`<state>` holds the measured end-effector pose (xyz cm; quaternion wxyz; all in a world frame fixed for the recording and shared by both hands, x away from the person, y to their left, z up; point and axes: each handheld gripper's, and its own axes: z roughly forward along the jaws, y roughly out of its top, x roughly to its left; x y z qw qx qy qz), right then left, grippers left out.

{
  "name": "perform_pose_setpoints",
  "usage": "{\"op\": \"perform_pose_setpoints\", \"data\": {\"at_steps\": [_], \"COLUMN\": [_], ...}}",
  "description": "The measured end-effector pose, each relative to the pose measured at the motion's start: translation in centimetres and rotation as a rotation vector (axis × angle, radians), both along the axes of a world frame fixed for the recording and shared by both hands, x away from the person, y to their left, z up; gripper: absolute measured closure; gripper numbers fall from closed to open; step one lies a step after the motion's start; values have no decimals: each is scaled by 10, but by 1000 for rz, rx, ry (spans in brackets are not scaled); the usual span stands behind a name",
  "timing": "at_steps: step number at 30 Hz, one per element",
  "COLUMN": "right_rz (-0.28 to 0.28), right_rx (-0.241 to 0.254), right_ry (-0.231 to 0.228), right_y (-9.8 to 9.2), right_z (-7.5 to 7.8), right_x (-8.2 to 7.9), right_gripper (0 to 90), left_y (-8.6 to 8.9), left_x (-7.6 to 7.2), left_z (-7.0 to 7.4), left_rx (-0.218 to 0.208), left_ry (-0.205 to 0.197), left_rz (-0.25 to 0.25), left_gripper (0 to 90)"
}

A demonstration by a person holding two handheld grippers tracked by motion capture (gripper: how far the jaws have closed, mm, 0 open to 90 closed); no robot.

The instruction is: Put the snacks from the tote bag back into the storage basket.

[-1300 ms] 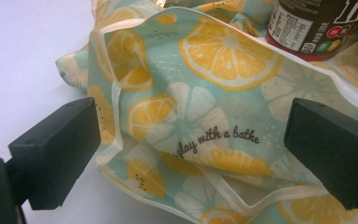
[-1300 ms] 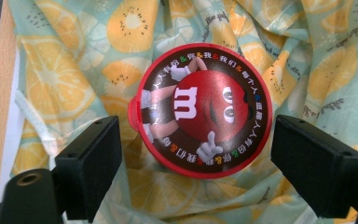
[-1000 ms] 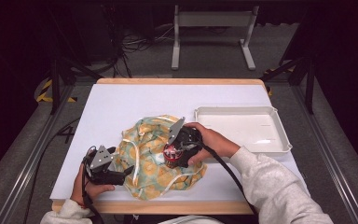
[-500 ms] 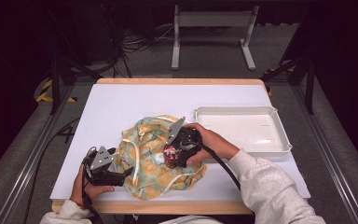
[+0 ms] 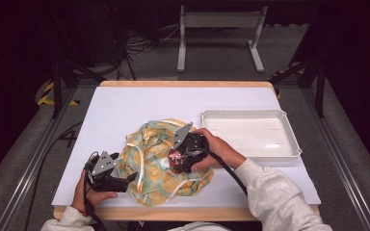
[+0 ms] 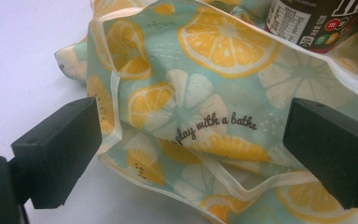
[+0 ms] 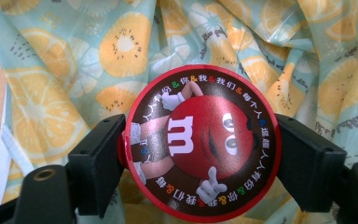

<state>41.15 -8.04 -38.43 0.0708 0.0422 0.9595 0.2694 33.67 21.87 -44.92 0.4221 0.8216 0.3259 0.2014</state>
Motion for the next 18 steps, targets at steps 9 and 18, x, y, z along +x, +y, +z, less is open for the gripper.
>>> {"op": "perform_pose_setpoints", "data": {"at_steps": [9,18], "right_rz": [-27,-41], "right_rx": [29,52], "right_ry": [2,5], "right_y": [-3,-5], "right_z": [-1,-1], "right_x": [-4,-6], "right_gripper": [236,237], "left_y": [0,-1], "left_x": [-1,-1], "left_z": [1,1], "left_rx": [-15,-6], "left_ry": [-3,-2], "left_rz": [-3,-2], "left_gripper": [52,52]}}
